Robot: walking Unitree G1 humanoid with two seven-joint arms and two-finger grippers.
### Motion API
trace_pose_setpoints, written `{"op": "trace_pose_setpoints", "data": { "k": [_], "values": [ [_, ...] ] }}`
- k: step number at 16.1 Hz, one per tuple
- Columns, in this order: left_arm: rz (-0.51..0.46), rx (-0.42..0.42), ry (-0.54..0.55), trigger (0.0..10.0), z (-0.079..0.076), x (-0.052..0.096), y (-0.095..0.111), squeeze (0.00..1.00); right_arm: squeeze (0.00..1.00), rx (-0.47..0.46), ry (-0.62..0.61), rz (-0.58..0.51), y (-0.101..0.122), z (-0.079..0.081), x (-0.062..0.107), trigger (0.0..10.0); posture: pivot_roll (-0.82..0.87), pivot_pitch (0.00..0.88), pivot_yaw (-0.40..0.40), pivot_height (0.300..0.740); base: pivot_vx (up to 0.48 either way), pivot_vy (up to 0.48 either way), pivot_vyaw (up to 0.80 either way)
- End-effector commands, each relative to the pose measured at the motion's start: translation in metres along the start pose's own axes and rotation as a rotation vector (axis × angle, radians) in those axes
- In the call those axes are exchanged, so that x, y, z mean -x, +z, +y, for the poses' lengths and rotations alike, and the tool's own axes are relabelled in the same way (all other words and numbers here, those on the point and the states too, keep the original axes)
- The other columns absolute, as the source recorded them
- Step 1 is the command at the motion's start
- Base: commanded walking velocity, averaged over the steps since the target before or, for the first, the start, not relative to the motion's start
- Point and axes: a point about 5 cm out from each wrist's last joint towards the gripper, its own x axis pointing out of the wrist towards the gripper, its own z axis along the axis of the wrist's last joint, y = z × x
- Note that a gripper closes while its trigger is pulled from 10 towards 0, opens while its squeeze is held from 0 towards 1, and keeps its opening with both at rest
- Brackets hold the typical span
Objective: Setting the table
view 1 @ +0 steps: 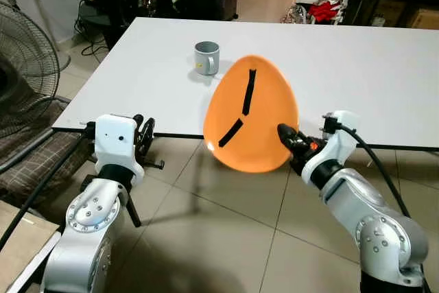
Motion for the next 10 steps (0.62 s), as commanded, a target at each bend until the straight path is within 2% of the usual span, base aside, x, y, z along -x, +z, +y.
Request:
{"op": "trace_pose_setpoints", "data": {
  "k": [1, 2, 10],
  "values": [
    [-0.009, -0.001, -0.008, 10.0, 0.0013, 0.0001, 0.0038, 0.00, 0.00, -0.007, 0.063, -0.028, 0.0077, 0.0068, 0.0008, 10.0, -0.07, 0.000, 0.005, 0.740, 0.240, 0.000, -0.80],
    [-0.010, 0.001, -0.008, 10.0, 0.0017, 0.0000, 0.0041, 0.00, 0.00, -0.006, 0.063, -0.022, 0.0071, 0.0059, 0.0008, 10.0, -0.07, 0.000, 0.005, 0.740, 0.277, 0.000, -0.67],
    [-0.006, 0.013, 0.006, 10.0, 0.0049, 0.0010, 0.0034, 0.00, 0.00, 0.020, 0.100, -0.025, 0.0101, 0.0097, -0.0019, 10.0, -0.07, 0.000, -0.002, 0.740, 0.338, 0.000, 0.00]
  ]
}}
